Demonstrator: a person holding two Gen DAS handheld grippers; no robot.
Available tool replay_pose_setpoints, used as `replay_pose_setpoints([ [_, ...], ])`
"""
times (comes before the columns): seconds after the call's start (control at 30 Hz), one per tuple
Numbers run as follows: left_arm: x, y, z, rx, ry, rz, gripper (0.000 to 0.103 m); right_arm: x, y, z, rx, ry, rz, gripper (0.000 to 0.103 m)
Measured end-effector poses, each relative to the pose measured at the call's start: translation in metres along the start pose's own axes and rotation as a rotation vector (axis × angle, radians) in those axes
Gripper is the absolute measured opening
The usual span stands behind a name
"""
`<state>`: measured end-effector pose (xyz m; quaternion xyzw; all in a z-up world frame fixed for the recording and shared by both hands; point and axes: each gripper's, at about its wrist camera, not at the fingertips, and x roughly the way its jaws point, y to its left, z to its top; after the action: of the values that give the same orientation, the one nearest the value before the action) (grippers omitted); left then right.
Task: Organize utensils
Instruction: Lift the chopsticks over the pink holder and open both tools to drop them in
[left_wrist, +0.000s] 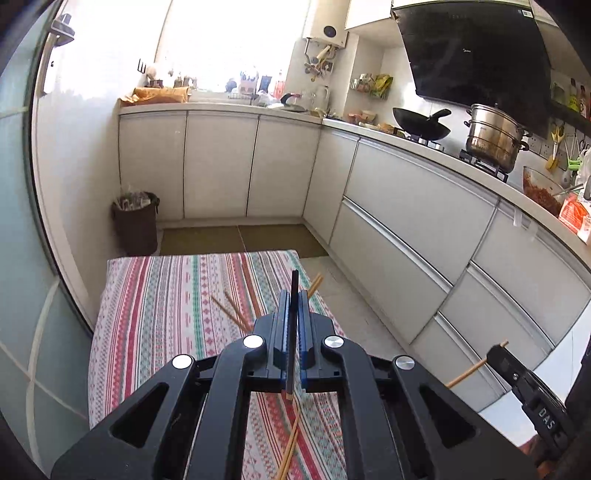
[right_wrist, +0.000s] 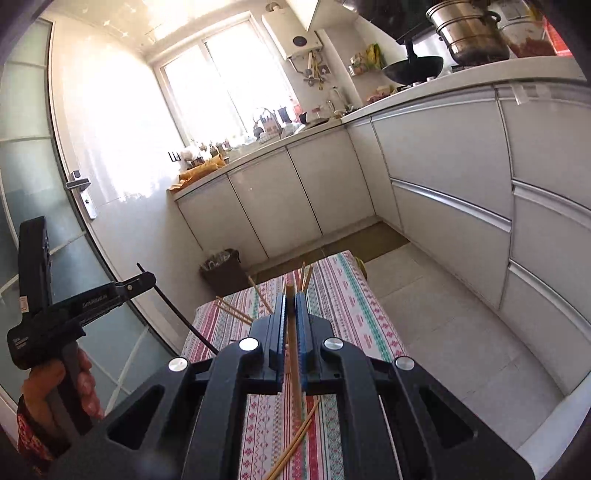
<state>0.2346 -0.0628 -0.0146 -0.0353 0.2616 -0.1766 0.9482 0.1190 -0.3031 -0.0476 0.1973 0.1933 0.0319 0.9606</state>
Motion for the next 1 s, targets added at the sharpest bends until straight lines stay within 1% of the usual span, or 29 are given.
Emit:
replay_pose_setpoints([
  [0.03, 0.010, -0.002, 0.008, 0.006, -0.013, 0.017, 0.003, 0.004, -0.002, 0.006, -0.001, -0.006, -0.003, 0.005],
  [0.13, 0.041, -0.001, 0.024, -0.004, -0.012, 0.024, 0.003, 0.020, -0.007, 0.018, 0.002, -0.010, -0.005, 0.005],
  [0.27, 0.083, 0.005, 0.025, -0.024, 0.017, 0.043, 0.003, 0.040, -0.015, 0.025, 0.000, -0.012, -0.012, 0.005],
  [0.33, 0.104, 0.011, 0.018, -0.027, 0.046, 0.060, 0.003, 0.050, -0.020, 0.027, 0.014, -0.015, -0.013, 0.005],
  [0.43, 0.133, 0.014, 0.001, -0.032, 0.145, 0.035, 0.005, 0.063, -0.023, 0.029, 0.032, -0.012, -0.009, 0.005],
  [0.47, 0.136, 0.015, -0.005, -0.032, 0.159, 0.038, 0.006, 0.067, -0.023, 0.030, 0.033, -0.012, -0.009, 0.005],
  [0.5, 0.135, 0.017, -0.008, -0.034, 0.159, 0.055, 0.007, 0.070, -0.023, 0.032, 0.036, -0.014, -0.006, 0.005],
  [0.53, 0.131, 0.019, -0.010, -0.045, 0.147, 0.058, 0.011, 0.072, -0.022, 0.034, 0.036, -0.018, -0.001, 0.005],
  [0.57, 0.123, 0.022, -0.010, -0.065, 0.130, 0.044, 0.015, 0.075, -0.018, 0.036, 0.031, -0.024, 0.000, 0.005],
  [0.7, 0.078, 0.035, -0.004, -0.136, 0.029, 0.032, 0.019, 0.085, -0.004, 0.046, -0.003, -0.044, 0.014, 0.005],
  [0.73, 0.064, 0.039, -0.005, -0.152, -0.001, 0.037, 0.023, 0.088, 0.000, 0.048, -0.009, -0.052, 0.020, 0.005],
  [0.77, 0.051, 0.043, -0.006, -0.168, -0.030, 0.046, 0.030, 0.091, 0.005, 0.050, -0.015, -0.060, 0.025, 0.005],
  [0.83, 0.030, 0.051, -0.010, -0.197, -0.069, 0.071, 0.039, 0.098, 0.015, 0.055, -0.029, -0.082, 0.034, 0.005],
  [0.9, 0.015, 0.063, -0.017, -0.237, -0.092, 0.079, 0.039, 0.109, 0.026, 0.059, -0.048, -0.105, 0.043, 0.005],
  [1.0, 0.006, 0.081, -0.030, -0.299, -0.092, 0.082, 0.039, 0.130, 0.040, 0.059, -0.083, -0.121, 0.041, 0.005],
])
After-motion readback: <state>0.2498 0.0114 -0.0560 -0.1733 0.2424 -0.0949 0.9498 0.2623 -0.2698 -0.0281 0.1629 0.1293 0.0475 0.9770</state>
